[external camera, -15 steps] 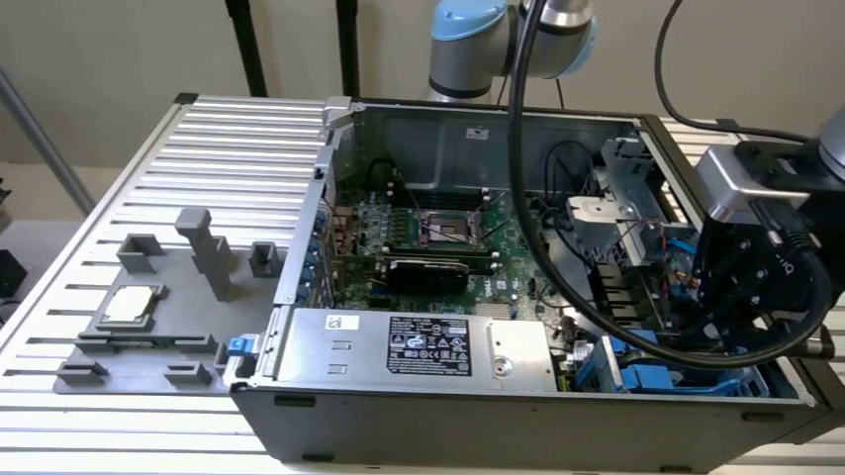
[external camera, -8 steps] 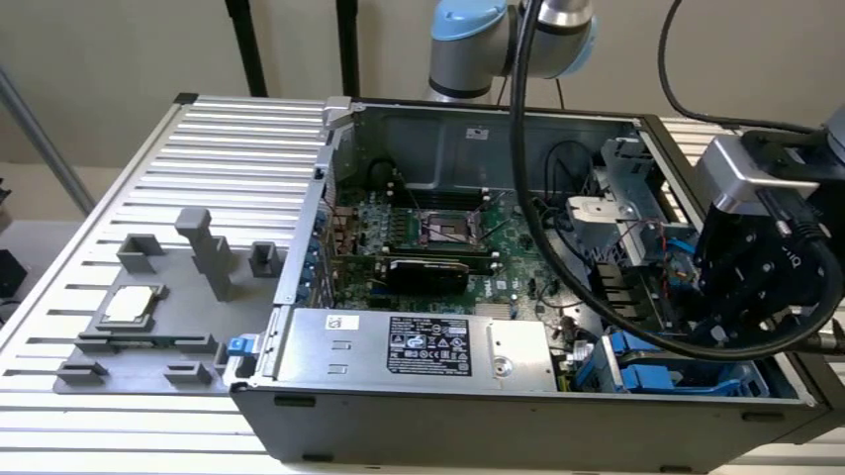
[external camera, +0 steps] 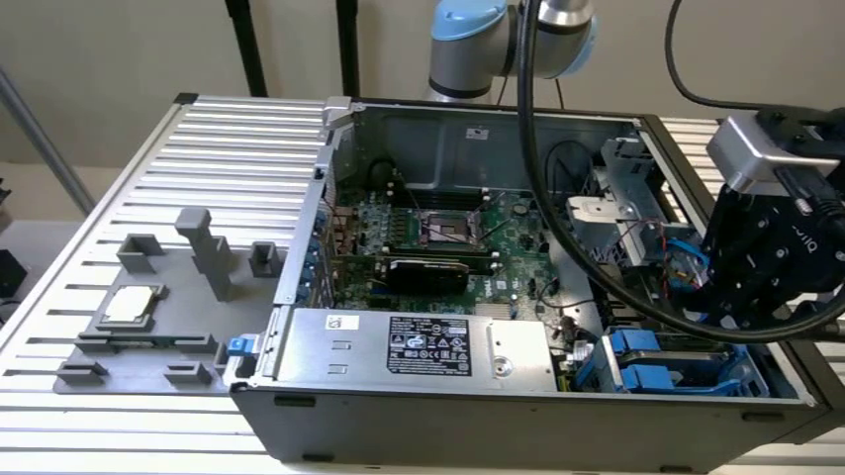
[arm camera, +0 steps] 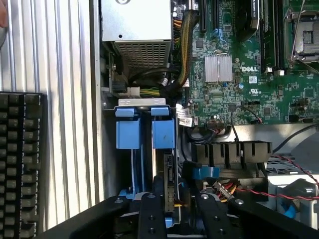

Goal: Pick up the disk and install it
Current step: 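Insert the second disk wire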

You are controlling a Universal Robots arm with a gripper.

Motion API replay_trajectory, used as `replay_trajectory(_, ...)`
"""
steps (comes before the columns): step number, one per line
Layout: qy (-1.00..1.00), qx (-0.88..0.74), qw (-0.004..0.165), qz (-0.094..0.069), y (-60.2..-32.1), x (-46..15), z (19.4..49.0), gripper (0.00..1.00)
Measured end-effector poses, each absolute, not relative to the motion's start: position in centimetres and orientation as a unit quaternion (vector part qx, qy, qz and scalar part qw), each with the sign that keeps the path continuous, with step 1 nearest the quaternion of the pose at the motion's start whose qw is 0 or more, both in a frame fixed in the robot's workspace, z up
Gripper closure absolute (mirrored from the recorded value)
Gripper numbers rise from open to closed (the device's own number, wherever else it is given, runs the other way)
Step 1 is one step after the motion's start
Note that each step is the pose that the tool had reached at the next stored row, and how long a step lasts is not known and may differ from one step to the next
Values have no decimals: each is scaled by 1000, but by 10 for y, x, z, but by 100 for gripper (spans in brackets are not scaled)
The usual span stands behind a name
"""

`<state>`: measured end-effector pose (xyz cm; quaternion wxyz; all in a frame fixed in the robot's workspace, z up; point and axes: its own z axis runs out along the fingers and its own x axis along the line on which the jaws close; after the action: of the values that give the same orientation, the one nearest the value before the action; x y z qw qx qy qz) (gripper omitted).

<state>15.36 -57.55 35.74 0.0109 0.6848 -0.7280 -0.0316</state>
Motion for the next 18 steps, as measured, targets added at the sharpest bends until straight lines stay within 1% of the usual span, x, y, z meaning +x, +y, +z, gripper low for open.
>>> replay_trajectory(13,-728,685,11,-31,-576,154,358,0)
replay_trajectory(18,-728,685,11,-32,-575,154,378,0)
